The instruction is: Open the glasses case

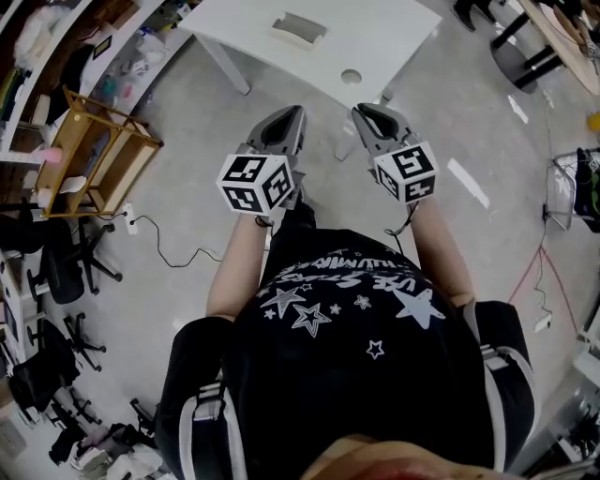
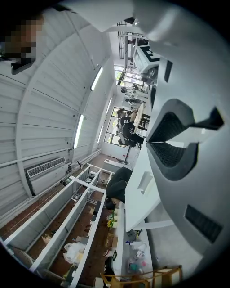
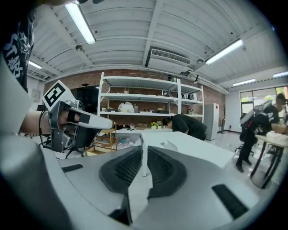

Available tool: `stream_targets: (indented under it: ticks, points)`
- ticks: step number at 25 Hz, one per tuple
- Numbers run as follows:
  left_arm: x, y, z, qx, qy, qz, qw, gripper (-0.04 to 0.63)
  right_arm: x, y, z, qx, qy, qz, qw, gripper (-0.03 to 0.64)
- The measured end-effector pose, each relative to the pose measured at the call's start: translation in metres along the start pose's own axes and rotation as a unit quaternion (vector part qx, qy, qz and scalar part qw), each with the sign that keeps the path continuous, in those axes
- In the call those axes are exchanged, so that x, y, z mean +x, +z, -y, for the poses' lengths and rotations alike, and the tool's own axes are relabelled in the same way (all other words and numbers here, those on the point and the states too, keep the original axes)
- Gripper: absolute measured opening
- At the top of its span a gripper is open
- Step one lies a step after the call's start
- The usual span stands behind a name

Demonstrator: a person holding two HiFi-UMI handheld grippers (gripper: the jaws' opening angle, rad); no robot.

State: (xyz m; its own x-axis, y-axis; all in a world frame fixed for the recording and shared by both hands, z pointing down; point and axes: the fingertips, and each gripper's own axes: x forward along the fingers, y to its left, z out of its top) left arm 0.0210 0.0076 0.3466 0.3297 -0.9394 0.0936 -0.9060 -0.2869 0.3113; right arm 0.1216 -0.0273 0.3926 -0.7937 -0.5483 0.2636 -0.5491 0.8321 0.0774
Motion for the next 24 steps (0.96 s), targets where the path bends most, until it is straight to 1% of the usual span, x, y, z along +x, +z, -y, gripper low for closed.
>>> stream_targets:
  ticks: [4, 8, 14, 17, 24]
  points:
    - [-0.026, -0.002, 0.024, 0.006, 0.009, 0.018, 0.9998, 0.014, -0.027, -0.001, -0.016, -0.009, 0.011, 0.006, 1.0, 0.043]
    - [-0.05, -0.004, 0.04, 0.0, 0.021, 0.034, 0.9992, 0.014, -0.048, 0.001, -0.031, -0.021, 0.022, 0.01, 0.999, 0.042]
    - [-0.078, -0.016, 0.053, -0.007, 0.037, 0.041, 0.9984, 0.014, -0.066, -0.008, -0.049, -0.026, 0.038, 0.009, 0.999, 0.037]
    - [-0.085, -0.019, 0.061, -0.005, 0.044, 0.04, 0.9982, 0.014, -0.073, -0.014, -0.053, -0.017, 0.045, 0.008, 0.999, 0.037]
    - [-0.089, -0.015, 0.076, 0.01, 0.05, 0.046, 0.9976, 0.014, -0.083, -0.011, -0.049, -0.013, 0.047, 0.016, 0.999, 0.032]
